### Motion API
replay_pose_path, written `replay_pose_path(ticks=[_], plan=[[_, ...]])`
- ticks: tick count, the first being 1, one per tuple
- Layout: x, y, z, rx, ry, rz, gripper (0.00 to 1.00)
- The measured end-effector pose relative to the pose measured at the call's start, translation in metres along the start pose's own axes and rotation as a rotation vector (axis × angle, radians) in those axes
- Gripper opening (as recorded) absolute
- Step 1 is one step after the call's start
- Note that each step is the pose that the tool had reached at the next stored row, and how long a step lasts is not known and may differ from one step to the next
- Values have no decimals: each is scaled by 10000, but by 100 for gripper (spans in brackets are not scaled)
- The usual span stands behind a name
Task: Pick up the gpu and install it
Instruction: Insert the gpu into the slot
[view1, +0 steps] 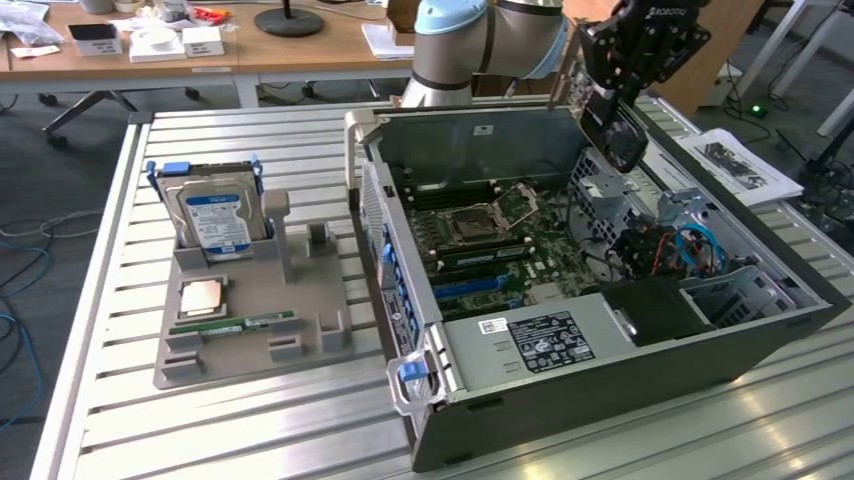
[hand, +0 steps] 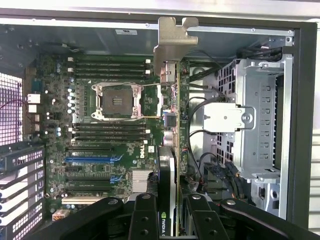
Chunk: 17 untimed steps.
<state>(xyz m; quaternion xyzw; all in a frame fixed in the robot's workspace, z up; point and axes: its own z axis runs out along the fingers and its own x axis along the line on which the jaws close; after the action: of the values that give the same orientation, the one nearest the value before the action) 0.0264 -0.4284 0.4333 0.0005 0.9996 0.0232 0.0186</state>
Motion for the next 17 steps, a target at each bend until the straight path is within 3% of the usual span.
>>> replay_pose_path(ticks=[17], plan=[[7,0,2,-73,90,-1933,27]])
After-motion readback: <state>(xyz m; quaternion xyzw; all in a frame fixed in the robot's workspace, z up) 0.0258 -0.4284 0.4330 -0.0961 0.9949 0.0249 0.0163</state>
